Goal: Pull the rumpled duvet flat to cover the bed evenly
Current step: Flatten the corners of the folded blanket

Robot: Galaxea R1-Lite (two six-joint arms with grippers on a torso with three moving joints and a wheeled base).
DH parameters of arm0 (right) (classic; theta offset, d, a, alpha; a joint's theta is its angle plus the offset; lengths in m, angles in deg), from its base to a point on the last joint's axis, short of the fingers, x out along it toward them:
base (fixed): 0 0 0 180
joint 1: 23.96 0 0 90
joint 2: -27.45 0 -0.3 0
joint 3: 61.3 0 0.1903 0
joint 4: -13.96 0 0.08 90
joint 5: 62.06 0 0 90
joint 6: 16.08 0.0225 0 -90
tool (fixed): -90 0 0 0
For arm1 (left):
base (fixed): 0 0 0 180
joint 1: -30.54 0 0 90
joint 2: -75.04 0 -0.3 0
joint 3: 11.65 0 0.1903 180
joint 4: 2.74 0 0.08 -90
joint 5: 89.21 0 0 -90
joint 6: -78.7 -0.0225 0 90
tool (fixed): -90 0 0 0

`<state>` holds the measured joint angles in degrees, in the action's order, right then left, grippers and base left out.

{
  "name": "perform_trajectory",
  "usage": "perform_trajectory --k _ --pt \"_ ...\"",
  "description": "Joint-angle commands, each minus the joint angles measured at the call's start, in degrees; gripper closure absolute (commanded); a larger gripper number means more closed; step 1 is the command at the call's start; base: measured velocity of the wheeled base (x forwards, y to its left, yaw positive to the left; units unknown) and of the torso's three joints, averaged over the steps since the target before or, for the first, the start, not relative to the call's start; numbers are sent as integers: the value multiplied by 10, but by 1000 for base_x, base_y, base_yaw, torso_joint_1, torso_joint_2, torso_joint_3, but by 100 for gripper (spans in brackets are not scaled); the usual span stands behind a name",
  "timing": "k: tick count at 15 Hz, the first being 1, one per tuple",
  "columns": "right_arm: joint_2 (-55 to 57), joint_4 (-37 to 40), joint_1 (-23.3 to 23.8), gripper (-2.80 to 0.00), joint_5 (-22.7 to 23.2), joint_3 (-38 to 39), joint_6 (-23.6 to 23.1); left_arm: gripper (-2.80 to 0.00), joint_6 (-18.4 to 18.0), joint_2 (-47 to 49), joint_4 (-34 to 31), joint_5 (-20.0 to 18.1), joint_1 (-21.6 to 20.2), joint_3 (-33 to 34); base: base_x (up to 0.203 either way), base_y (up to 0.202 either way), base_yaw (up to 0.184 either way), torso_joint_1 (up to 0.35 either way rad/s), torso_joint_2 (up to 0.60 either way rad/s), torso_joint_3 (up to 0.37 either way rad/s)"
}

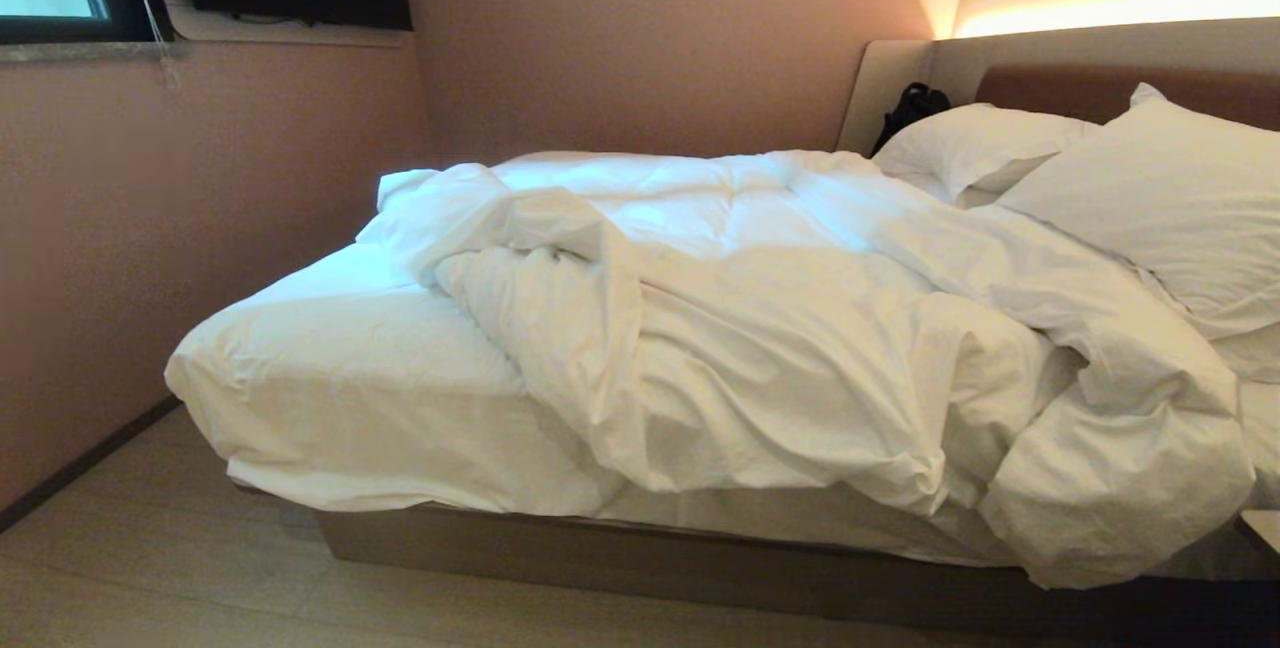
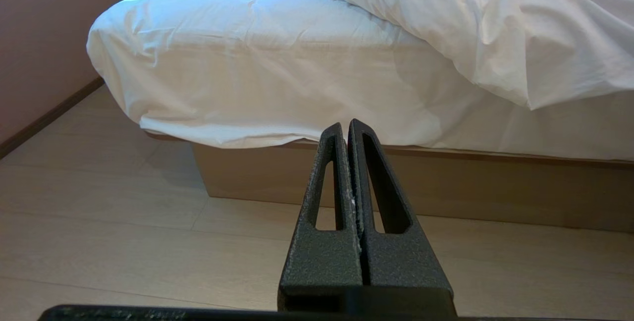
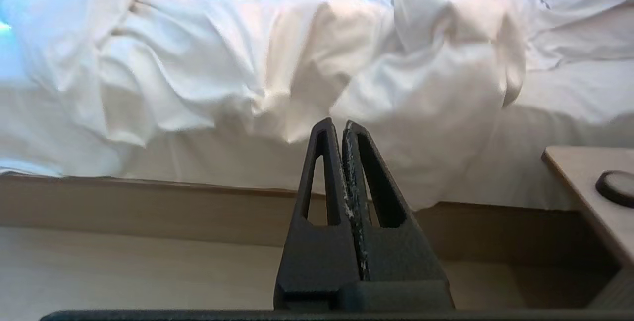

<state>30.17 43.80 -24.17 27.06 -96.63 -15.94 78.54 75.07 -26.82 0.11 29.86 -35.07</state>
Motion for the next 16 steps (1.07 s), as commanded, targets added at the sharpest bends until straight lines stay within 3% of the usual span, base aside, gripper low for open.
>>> perform_trajectory --k 1,9,13,16 --pt "69 41 0 0 -1 -57 3 0 0 1 0 0 0 0 0 0 0 0 0 0" --pt "527 49 15 0 -10 -360 96 0 0 0 0 0 0 0 0 0 0 0 0 0" --pt "803 87 62 0 -27 -599 117 0 0 0 0 0 0 0 0 0 0 0 0 0" --pt "928 119 127 0 -37 -700 124 0 0 0 0 0 0 0 0 0 0 0 0 0"
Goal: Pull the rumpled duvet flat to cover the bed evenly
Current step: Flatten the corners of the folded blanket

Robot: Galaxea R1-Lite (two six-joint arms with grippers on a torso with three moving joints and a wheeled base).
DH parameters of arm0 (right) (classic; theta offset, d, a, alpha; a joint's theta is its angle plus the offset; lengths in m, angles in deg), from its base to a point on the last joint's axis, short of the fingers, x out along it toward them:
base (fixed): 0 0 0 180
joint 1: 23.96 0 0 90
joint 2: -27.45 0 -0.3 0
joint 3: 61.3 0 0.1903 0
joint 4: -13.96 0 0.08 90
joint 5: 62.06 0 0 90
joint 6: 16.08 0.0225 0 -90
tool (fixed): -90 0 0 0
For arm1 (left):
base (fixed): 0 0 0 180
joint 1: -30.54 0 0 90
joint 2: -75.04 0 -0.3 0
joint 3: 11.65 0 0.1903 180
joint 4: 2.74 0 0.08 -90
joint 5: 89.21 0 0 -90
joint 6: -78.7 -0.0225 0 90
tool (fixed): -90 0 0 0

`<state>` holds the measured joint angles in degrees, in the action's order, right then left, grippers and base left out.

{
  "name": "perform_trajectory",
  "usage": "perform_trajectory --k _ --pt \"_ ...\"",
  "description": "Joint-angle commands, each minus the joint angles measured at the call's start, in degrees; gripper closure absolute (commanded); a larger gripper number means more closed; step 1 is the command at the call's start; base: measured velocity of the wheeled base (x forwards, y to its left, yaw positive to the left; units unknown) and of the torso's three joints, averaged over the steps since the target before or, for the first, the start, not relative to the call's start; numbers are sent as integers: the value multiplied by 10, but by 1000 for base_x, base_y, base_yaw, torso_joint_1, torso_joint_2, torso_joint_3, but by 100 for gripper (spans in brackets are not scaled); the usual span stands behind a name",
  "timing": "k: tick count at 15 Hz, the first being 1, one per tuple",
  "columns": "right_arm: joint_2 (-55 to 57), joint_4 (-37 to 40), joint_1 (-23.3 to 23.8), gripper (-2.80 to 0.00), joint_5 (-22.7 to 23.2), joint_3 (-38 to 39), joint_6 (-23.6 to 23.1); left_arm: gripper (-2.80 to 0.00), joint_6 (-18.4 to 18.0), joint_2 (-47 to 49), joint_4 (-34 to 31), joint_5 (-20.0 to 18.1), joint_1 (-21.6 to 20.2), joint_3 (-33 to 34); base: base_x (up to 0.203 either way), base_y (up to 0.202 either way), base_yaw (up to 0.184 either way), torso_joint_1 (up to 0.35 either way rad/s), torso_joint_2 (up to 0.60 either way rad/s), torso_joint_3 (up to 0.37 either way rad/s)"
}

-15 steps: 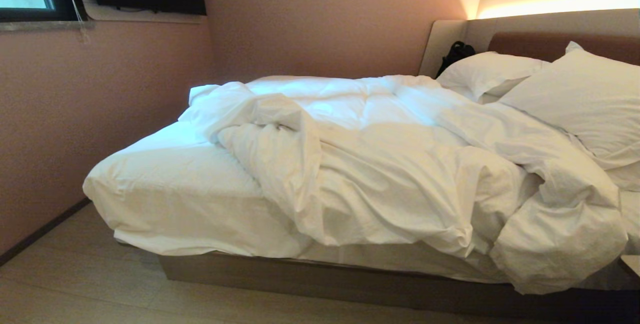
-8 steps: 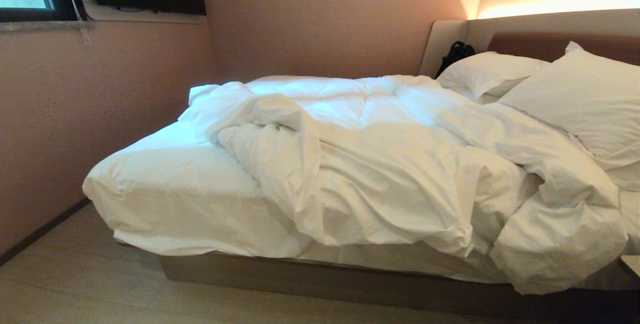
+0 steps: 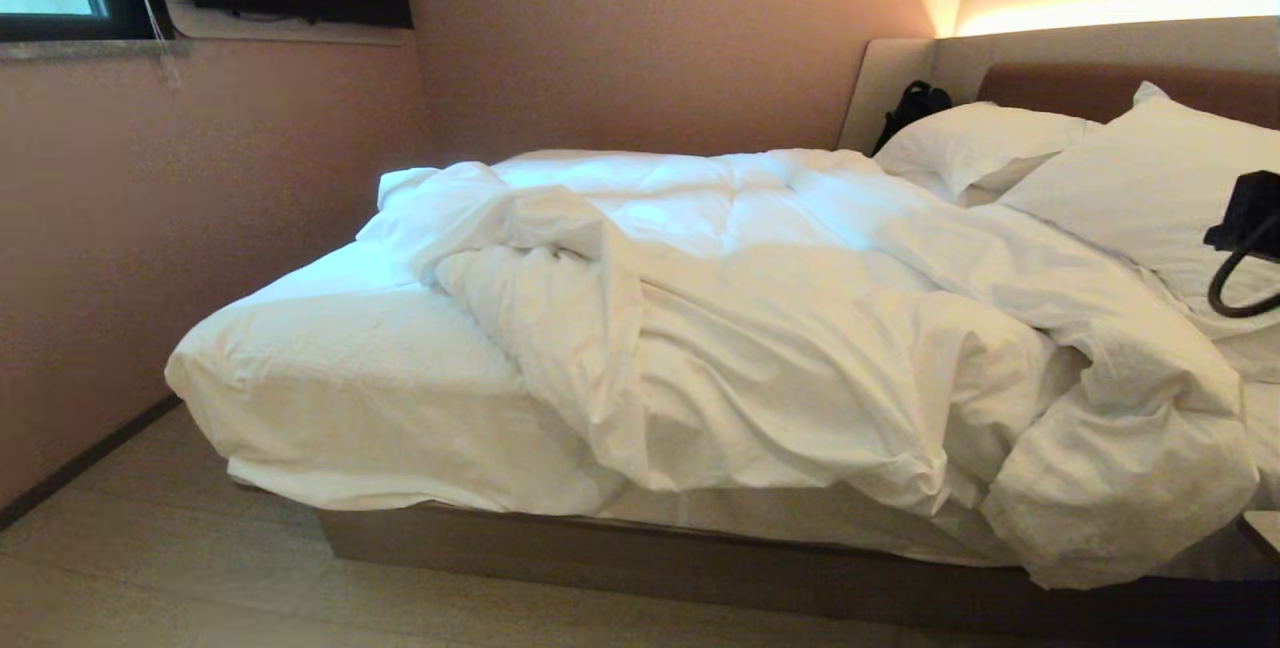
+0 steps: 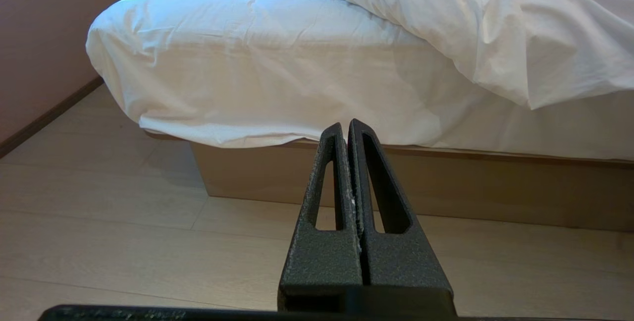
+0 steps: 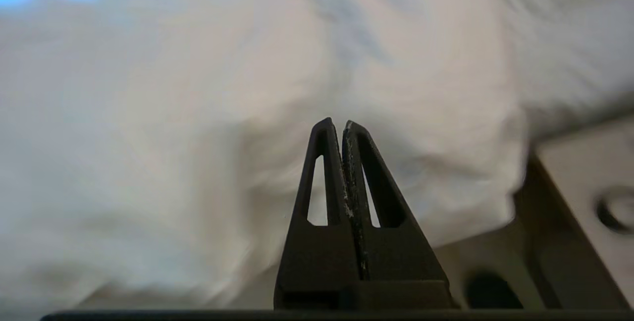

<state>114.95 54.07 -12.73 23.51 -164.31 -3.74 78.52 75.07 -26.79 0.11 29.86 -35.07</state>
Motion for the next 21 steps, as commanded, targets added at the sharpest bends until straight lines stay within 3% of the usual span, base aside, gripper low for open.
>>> perform_trajectory --k 1,4,5,7,11,18,21 --pt "111 24 45 0 -4 -39 -2 0 0 1 0 0 0 0 0 0 0 0 0 0" --pt "147 31 98 0 -2 -53 -30 0 0 1 0 0 0 0 0 0 0 0 0 0" --pt "146 31 99 -280 -1 -53 -34 0 0 1 0 0 0 0 0 0 0 0 0 0" --pt "143 31 91 -280 -1 -53 -38 0 0 1 -1 0 0 0 0 0 0 0 0 0" --pt "140 35 28 -280 -21 -54 -64 0 0 0 0 0 0 0 0 0 0 0 0 0" --pt "205 36 -56 -280 -232 -115 -132 0 0 0 0 0 0 0 0 0 0 0 0 0" --pt "242 35 -69 -280 -293 -139 -150 0 0 1 0 0 0 0 0 0 0 0 0 0"
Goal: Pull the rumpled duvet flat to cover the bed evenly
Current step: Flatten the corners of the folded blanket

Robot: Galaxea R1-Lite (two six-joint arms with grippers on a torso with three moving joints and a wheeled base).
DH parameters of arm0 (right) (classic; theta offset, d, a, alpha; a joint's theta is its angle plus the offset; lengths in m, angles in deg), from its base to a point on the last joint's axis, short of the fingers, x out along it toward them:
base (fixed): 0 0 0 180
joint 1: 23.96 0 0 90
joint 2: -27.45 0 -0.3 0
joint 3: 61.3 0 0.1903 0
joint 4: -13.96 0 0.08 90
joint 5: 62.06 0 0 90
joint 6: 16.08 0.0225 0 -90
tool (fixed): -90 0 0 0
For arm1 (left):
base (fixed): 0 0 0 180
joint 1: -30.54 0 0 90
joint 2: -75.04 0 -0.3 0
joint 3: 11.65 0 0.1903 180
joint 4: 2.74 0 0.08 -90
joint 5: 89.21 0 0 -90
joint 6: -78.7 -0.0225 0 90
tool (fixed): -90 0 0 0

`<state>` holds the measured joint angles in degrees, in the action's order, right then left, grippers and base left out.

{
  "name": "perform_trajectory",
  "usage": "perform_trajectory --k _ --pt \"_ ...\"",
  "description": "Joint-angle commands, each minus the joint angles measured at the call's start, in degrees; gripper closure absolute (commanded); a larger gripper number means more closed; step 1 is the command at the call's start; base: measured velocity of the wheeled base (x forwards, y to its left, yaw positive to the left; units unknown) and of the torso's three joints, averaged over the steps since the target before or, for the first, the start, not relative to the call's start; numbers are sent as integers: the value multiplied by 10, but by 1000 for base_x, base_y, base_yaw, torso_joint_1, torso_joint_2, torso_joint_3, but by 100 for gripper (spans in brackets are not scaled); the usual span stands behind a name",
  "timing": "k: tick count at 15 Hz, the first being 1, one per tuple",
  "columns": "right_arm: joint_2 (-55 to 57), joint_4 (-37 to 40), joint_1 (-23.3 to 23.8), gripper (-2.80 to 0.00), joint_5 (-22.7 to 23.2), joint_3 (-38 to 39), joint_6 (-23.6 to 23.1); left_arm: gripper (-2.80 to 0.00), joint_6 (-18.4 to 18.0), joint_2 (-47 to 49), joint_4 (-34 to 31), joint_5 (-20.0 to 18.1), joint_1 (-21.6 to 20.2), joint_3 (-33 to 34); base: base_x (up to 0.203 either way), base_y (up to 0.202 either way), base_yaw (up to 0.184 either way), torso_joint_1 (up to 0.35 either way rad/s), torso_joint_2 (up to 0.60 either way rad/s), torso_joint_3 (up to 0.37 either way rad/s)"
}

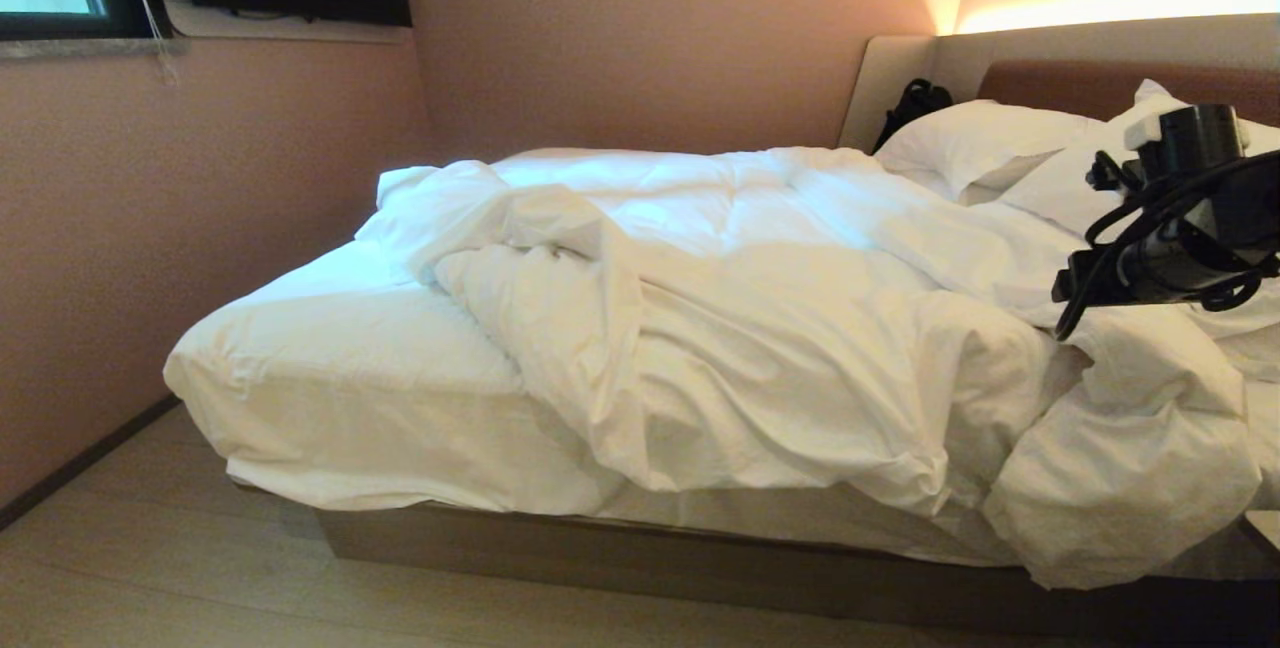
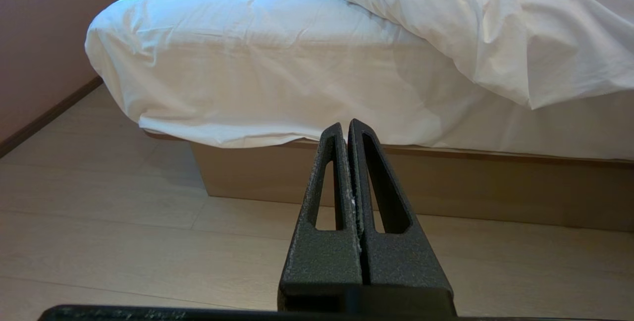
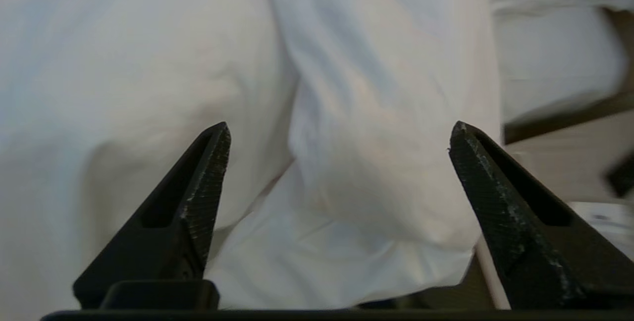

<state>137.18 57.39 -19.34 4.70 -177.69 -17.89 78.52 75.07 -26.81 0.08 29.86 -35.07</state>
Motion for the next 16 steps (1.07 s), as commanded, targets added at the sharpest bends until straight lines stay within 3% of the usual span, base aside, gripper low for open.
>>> perform_trajectory --k 1,8,16 --pt "39 3 -6 -280 -124 -17 -11 0 0 0 0 0 0 0 0 0 0 0 0 0" --pt "102 -2 -16 -280 -177 -38 -17 0 0 0 0 0 0 0 0 0 0 0 0 0" --pt "142 -2 -16 -280 -198 -57 -18 0 0 0 0 0 0 0 0 0 0 0 0 0"
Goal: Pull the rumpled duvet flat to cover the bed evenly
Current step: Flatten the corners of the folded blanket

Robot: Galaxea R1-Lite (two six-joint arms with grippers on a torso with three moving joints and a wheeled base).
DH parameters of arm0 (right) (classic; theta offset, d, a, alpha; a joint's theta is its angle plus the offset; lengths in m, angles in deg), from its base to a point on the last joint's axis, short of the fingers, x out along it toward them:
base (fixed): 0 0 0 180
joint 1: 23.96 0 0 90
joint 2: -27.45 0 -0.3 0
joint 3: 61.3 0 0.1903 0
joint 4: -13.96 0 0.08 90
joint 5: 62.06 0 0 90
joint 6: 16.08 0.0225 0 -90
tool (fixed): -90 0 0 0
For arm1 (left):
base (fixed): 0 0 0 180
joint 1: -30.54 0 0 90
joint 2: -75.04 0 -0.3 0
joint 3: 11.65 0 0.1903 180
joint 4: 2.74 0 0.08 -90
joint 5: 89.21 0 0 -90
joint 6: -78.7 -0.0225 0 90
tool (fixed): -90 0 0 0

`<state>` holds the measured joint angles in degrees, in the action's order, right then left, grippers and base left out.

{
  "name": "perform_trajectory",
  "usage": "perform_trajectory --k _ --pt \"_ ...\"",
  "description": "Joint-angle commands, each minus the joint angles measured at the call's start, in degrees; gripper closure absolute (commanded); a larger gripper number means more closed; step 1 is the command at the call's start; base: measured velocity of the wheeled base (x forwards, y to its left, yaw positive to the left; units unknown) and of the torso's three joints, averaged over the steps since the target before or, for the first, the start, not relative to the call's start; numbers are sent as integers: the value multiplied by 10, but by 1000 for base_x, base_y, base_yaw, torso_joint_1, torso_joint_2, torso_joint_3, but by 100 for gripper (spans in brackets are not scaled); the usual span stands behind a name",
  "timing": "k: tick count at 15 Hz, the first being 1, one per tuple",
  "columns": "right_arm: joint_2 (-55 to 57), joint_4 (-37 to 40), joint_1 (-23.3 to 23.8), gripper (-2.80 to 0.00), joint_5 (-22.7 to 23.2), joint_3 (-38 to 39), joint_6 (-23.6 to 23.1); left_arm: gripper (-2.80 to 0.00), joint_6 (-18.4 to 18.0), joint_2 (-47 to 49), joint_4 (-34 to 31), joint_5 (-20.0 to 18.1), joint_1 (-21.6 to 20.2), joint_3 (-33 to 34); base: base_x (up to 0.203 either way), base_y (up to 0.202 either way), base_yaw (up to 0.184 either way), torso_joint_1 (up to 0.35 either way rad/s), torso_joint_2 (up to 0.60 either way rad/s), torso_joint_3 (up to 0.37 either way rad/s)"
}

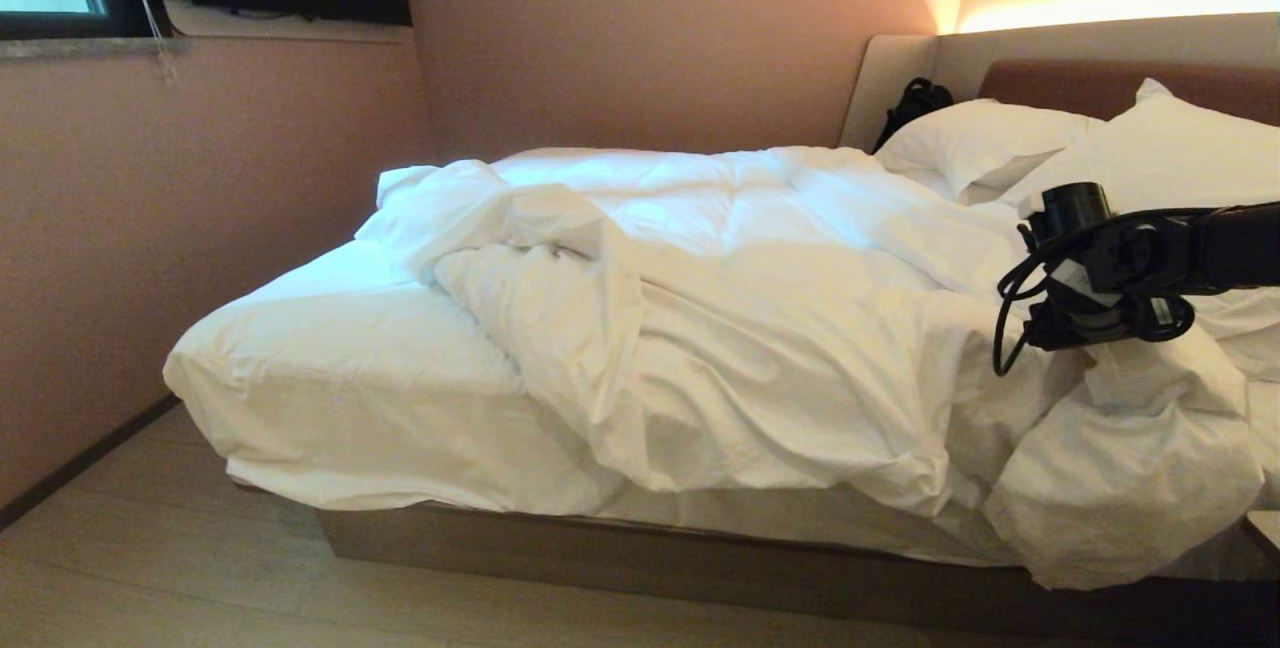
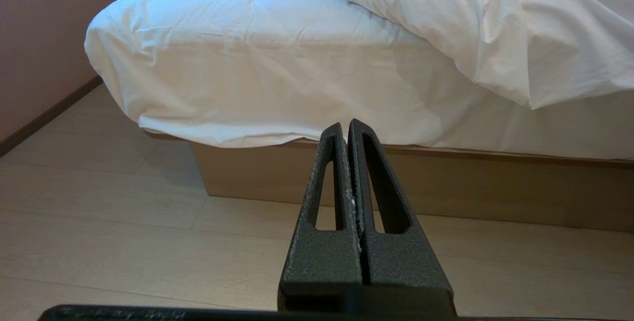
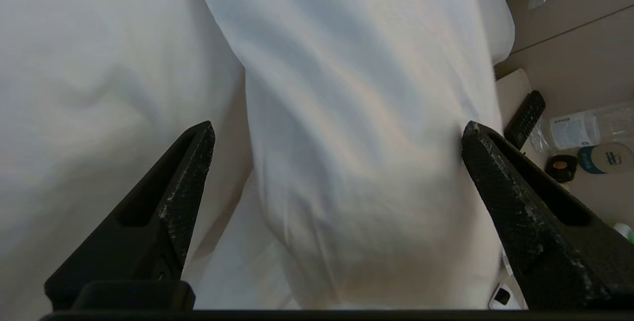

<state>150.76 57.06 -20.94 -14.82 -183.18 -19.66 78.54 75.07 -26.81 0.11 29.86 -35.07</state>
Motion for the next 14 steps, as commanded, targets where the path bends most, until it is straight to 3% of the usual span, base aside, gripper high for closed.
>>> perform_trajectory --k 1,14 --pt "12 1 1 -280 -5 -5 0 0 0 1 0 0 0 0 0 0 0 0 0 0" --pt "87 1 17 -280 -126 -80 0 0 0 1 0 0 0 0 0 0 0 0 0 0"
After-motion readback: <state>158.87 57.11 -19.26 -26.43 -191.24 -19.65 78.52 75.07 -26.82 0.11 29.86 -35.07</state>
